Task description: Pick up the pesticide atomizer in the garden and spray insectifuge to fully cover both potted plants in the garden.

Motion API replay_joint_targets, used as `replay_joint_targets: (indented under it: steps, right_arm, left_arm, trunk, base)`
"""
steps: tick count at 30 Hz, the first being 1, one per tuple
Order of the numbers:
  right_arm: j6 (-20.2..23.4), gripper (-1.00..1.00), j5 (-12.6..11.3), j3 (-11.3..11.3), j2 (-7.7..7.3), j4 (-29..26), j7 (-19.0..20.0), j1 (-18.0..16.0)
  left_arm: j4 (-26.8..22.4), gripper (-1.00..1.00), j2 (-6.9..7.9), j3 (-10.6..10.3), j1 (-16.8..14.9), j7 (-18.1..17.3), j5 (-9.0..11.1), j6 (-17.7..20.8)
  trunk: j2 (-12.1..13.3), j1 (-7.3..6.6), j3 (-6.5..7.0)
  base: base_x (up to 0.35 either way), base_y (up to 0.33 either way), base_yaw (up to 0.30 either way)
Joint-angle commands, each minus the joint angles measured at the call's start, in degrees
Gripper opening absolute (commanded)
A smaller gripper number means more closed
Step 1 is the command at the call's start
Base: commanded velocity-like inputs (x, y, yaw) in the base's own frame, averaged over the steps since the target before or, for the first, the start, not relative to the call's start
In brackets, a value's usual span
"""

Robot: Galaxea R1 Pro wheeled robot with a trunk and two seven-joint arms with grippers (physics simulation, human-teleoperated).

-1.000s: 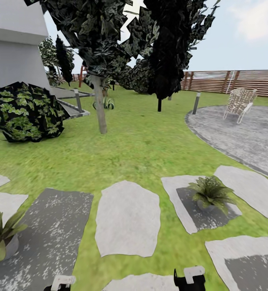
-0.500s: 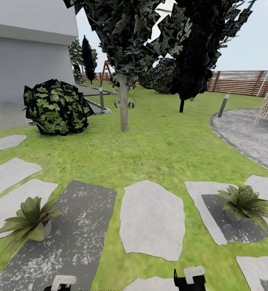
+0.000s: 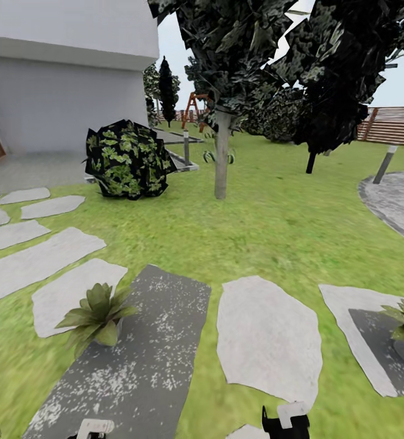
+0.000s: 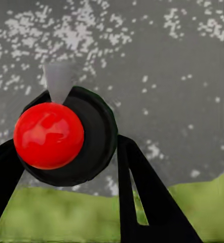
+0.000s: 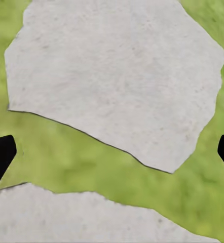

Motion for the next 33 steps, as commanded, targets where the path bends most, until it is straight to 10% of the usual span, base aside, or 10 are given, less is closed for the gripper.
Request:
replay_joint_targets:
  steps: [1, 33]
  right_arm:
    - [-0.1, 1.00, 0.6, -0.1, 0.02, 0.1, -0.5, 0.0]
    - [0.0, 1.00, 0.6, 0.0, -0.04, 0.0, -0.4, 0.0]
  left_arm:
    - [0.0, -1.00, 0.01, -0.2, 0.0, -0.2, 0.1, -0.2]
    - [0.0, -1.00, 0.01, -0.2, 0.0, -0.2, 0.1, -0.1]
  trunk:
    - [0.0, -0.01, -0.05]
    - [0.0, -0.01, -0.05]
  base:
    - [0.000, 0.296, 0.278]
    - [0.102, 0.303, 0.062]
